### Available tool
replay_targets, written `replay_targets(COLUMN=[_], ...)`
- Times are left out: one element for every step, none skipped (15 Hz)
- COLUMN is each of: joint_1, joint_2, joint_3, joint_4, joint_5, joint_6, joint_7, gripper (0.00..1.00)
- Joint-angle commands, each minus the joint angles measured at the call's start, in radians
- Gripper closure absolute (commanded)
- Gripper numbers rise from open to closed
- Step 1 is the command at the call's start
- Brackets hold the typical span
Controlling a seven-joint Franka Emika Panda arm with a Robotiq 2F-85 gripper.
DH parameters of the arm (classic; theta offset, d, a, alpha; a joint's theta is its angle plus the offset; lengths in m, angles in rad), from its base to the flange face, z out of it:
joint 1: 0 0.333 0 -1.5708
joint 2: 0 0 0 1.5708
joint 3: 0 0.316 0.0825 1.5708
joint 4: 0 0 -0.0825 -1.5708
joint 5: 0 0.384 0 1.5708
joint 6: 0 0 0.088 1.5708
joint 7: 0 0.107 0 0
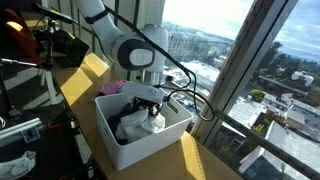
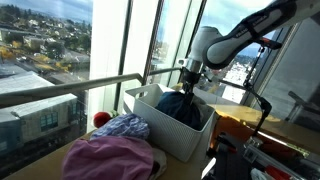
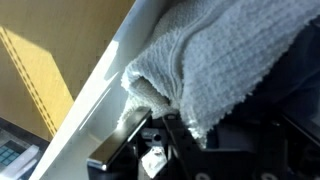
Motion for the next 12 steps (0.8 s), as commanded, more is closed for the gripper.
replay_targets(joint_1=[-0.001,-0.003,-0.004,-0.007,-0.008,-0.008,-0.009,-0.006,-0.004,-0.001,0.001,0.003], joint_2=[0.051,0.068,0.082,0.096,0.112,0.127,0.139,0.151,0.162,0.171,0.176,0.180], joint_3=[-0.018,-0.028,-0.041,-0.057,-0.078,-0.099,-0.116,-0.132,-0.145,-0.156,-0.165,-0.169], joint_4=[-0.019,-0.029,-0.036,-0.044,-0.047,-0.051,-0.051,-0.049,-0.044,-0.039,-0.035,-0.031], joint_5=[-0.077,-0.104,-0.138,-0.173,-0.215,-0.256,-0.289,-0.322,-0.348,-0.371,-0.390,-0.404], joint_6=[0.053,0.069,0.079,0.090,0.100,0.114,0.122,0.129,0.135,0.139,0.143,0.143], joint_7=[0.070,0.082,0.095,0.107,0.120,0.135,0.146,0.163,0.176,0.191,0.204,0.214], gripper=[1.00,1.00,1.00,1.00,1.00,1.00,1.00,1.00,1.00,1.00,1.00,1.00])
